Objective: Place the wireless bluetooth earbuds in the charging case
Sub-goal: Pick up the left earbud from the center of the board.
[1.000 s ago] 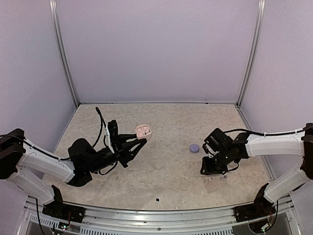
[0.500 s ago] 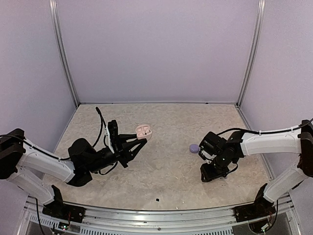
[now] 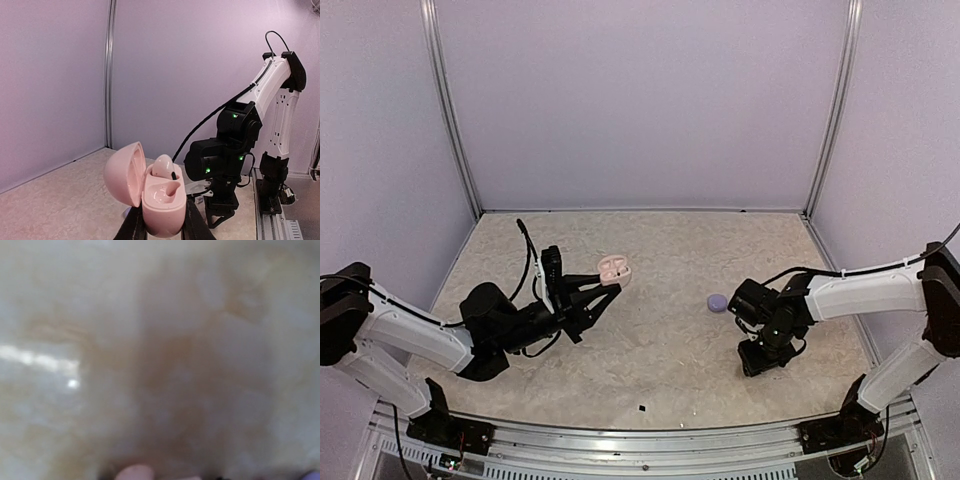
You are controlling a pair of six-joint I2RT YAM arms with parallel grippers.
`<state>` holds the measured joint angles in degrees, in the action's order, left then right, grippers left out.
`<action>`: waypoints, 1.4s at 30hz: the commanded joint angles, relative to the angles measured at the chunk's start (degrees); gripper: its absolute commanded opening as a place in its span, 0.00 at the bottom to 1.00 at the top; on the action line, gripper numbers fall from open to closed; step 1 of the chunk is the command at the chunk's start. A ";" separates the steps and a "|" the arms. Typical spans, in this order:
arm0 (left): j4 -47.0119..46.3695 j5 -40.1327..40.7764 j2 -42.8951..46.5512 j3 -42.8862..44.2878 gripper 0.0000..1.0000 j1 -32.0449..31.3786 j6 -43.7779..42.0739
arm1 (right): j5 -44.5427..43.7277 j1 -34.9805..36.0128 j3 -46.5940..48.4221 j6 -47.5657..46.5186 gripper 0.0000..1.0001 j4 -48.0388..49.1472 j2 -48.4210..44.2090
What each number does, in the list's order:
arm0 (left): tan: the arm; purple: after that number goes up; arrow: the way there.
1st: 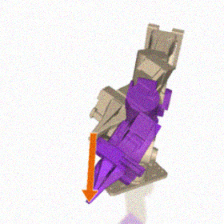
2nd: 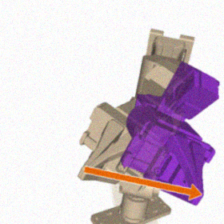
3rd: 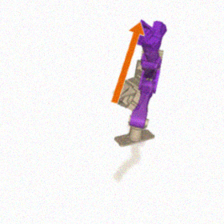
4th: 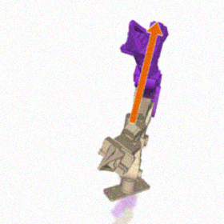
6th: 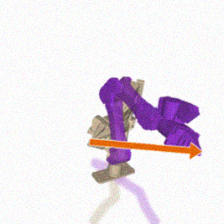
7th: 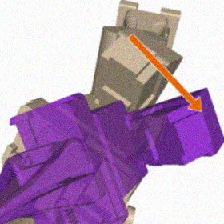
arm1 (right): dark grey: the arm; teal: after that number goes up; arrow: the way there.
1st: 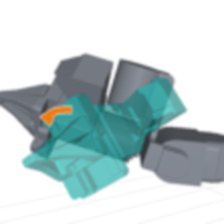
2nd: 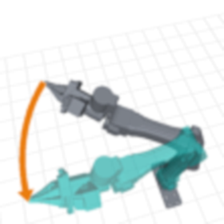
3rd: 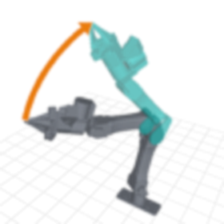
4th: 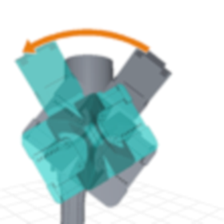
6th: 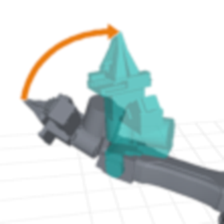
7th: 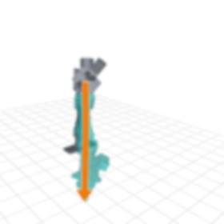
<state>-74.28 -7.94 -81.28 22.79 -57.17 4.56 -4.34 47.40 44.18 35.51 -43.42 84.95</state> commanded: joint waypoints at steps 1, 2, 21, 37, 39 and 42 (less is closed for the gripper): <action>-2.71 -0.21 -0.20 0.25 0.02 0.39 0.23 | -1.15 -1.06 -0.83 -0.81 0.48 1.36 1.90; -2.67 -0.16 -0.20 0.22 0.02 0.47 0.19 | -1.12 -1.14 -0.81 -0.80 0.47 1.84 2.09; -2.16 0.21 0.28 0.33 0.02 0.72 0.45 | 6.40 -1.77 -1.56 -2.82 0.21 4.30 2.08; -2.24 1.72 2.62 -1.09 0.02 2.04 2.54 | 7.08 1.44 12.55 -11.48 0.15 9.84 13.65; -1.95 2.16 3.61 -1.48 0.02 2.14 2.79 | 6.49 1.48 17.41 -14.15 0.14 9.32 17.39; -0.55 3.12 5.55 -2.38 0.02 2.32 2.84 | 7.06 1.61 23.62 -17.69 0.14 7.94 21.95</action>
<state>-74.91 -6.52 -78.89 21.65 -55.42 6.48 3.14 48.29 62.04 24.12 -35.05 102.41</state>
